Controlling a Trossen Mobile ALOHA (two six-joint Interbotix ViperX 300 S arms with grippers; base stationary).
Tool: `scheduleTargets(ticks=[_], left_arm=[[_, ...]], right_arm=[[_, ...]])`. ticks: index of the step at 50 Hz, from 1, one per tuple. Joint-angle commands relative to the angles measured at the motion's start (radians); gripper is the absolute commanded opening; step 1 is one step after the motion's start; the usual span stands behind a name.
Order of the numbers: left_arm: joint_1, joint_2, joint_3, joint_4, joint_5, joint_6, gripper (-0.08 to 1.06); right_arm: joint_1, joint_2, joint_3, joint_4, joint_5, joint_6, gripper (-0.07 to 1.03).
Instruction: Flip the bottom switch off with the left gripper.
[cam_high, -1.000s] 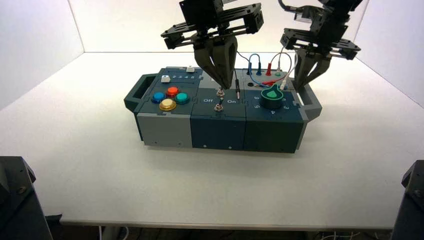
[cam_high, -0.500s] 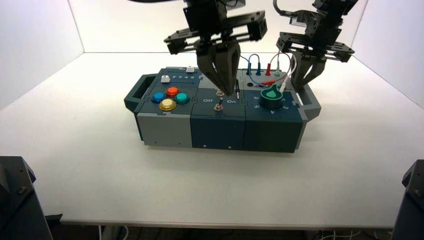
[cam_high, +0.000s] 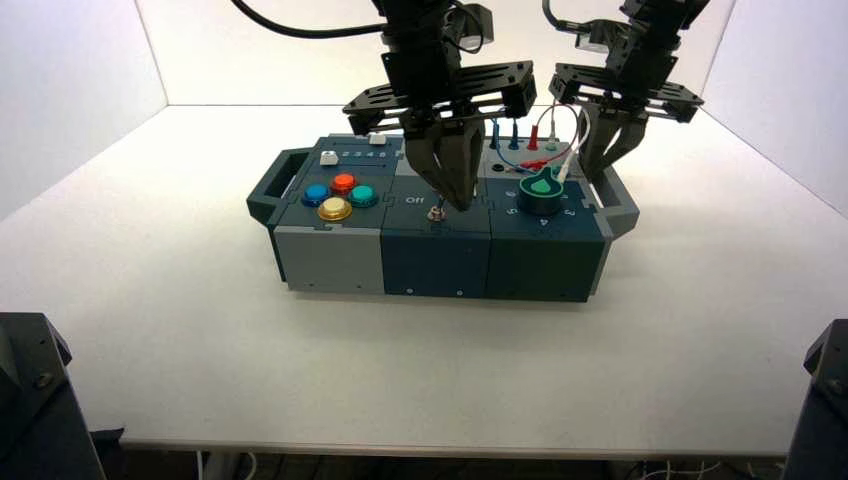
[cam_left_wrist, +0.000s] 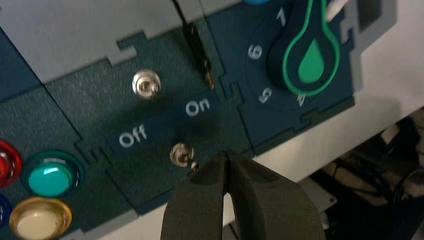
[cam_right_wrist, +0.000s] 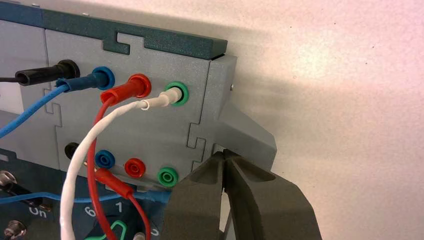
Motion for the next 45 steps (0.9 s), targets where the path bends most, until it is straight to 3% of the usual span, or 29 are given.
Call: scheduleTargets(ticks=[1, 14, 45], left_arm=[[0.003, -0.026, -0.015, 0.003, -0.021, -0.015, -0.03], [0.031, -0.029, 0.003, 0.02, -0.051, -0.031, -0.03], [0.038, -0.038, 0.005, 0.026, -0.046, -0.031, -0.03]], right_arm=[[0.014, 0.0, -0.012, -0.003, -0.012, -0.008, -0.02], [0.014, -0.008, -0.002, -0.005, -0.014, -0.008, -0.02], [0.014, -0.018, -0.008, -0.012, -0.014, -0.008, -0.02]])
